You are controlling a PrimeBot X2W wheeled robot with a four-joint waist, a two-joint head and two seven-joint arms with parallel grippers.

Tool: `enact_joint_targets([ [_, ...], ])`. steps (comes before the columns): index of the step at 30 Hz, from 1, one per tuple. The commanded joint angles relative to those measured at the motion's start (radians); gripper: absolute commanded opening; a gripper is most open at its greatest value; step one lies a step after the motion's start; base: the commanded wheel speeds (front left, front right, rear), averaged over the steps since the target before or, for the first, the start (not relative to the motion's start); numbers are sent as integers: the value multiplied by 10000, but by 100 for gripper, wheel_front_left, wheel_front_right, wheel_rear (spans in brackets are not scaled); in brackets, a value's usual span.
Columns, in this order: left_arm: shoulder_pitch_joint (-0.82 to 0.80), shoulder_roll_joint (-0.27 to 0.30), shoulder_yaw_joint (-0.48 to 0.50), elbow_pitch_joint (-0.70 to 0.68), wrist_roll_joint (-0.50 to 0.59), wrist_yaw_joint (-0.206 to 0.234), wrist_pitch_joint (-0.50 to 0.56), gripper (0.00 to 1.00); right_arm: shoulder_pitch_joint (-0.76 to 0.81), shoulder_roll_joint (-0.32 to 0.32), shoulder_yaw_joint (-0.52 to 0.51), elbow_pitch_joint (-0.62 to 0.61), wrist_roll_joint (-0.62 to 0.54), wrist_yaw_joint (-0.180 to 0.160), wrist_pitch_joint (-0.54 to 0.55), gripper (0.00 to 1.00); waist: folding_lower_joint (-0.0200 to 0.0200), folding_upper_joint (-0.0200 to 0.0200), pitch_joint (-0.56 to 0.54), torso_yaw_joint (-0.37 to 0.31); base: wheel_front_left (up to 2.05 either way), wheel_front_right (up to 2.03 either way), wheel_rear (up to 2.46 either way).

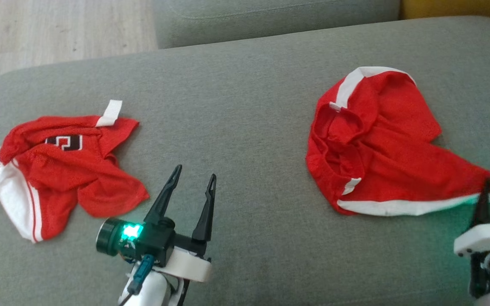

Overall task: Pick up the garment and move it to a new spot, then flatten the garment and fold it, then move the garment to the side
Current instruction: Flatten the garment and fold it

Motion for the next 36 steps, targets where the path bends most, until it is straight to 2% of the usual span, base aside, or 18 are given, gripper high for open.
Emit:
enact_joint_targets([
  [1,-231,-29,243,-310,-81,9,-44,100,-272,-68,513,-574,-110,-7,-339,100,0,0,21,147,0,0,0],
  [7,-215,-36,207,-213,-75,-16,-44,100,-142,-68,2632,-1512,629,-7,-687,100,0,0,10,430,0,0,0],
  [11,-245,-41,153,-179,-49,-58,-44,100,157,-68,4082,-1396,1364,-7,-402,100,0,0,60,715,0,0,0],
  [14,-242,-43,110,-148,-32,-62,-44,100,55,-68,4353,-1033,1837,-7,-184,100,0,0,111,882,0,0,0],
  [27,-284,-50,-52,-39,-46,-75,-44,100,-698,-68,4874,688,2516,-7,409,100,0,0,346,1419,0,0,0],
  [28,-293,-51,-58,-38,-51,-73,-44,100,-734,-68,4931,789,2564,-7,419,97,0,0,360,1441,0,0,0],
  [29,-304,-51,-62,-39,-56,-70,-44,100,-772,-68,4987,870,2607,-7,417,61,0,0,379,1458,0,0,0],
  [30,-317,-51,-61,-40,-61,-65,-44,100,-813,-68,5039,938,2656,-7,404,18,0,0,398,1470,0,0,0],
  [31,-332,-52,-56,-39,-67,-59,-44,100,-859,-68,5083,998,2694,-7,382,0,0,0,413,1478,0,0,0],
  [36,-380,-53,-35,-33,-88,-26,-44,100,-1141,-68,5321,1127,2858,-7,120,0,0,0,449,1475,0,0,0],
])
